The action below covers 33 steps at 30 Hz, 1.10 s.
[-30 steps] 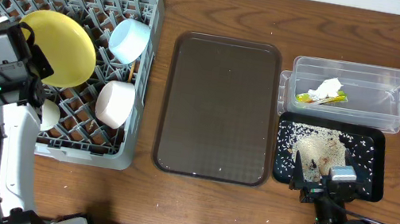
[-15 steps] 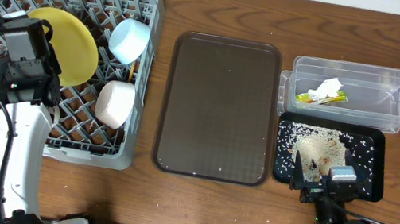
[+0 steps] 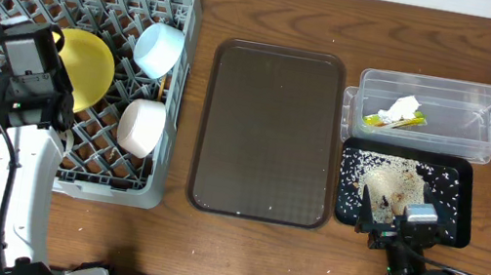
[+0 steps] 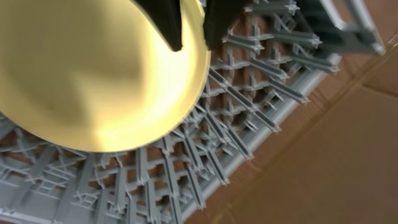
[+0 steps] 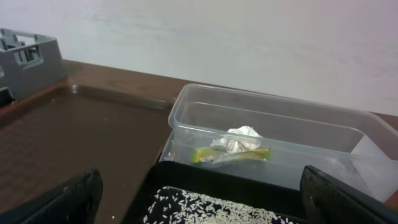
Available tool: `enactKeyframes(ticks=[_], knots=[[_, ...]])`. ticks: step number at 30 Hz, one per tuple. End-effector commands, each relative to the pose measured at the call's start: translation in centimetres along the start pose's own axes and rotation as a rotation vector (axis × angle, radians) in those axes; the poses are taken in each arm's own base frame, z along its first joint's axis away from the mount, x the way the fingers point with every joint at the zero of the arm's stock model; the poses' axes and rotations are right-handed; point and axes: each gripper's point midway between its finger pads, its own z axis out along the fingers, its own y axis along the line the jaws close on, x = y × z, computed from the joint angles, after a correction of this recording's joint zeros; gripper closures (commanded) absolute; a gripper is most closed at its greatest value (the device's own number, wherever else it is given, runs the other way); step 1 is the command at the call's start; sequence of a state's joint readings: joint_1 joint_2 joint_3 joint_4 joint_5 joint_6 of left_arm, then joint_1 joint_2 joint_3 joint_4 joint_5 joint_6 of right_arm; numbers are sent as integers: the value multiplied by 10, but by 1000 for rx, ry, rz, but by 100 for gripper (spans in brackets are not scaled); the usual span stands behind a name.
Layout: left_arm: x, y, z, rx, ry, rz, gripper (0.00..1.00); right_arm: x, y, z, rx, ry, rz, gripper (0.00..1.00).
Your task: Sort waste into correct bins and load items into the dishwasher
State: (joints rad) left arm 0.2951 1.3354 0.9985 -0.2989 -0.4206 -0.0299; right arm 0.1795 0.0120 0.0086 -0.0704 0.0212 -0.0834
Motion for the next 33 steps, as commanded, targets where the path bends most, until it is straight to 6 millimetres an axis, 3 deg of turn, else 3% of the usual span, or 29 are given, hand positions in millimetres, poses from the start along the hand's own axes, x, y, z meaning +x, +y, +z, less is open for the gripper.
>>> enactKeyframes(ticks=[1, 4, 7, 10, 13, 19, 24, 27, 30, 33], knots=[[12, -22, 0, 118, 59, -120, 78, 1, -2, 0, 6, 1, 12, 1], [23, -31, -2, 168, 112, -177, 70, 1, -2, 0, 6, 1, 12, 1], [43, -39, -7, 204, 212, -267, 53, 1, -2, 0, 6, 1, 12, 1], [60, -33, -9, 155, 299, -439, 39, 1, -2, 0, 6, 0, 12, 1], [65, -26, -5, 118, 325, -566, 37, 1, -2, 0, 6, 1, 12, 1], [63, -6, 3, 81, 320, -630, 37, 1, -2, 0, 6, 1, 12, 1], [42, 2, 12, 298, 320, -733, 43, 1, -2, 0, 6, 1, 12, 1], [30, 21, 17, 351, 287, -784, 44, 1, -2, 0, 6, 1, 12, 1], [33, 39, 24, 338, 279, -780, 47, 1, -2, 0, 6, 1, 12, 1], [44, 39, 37, 368, 323, -771, 47, 1, -2, 0, 6, 1, 12, 1]])
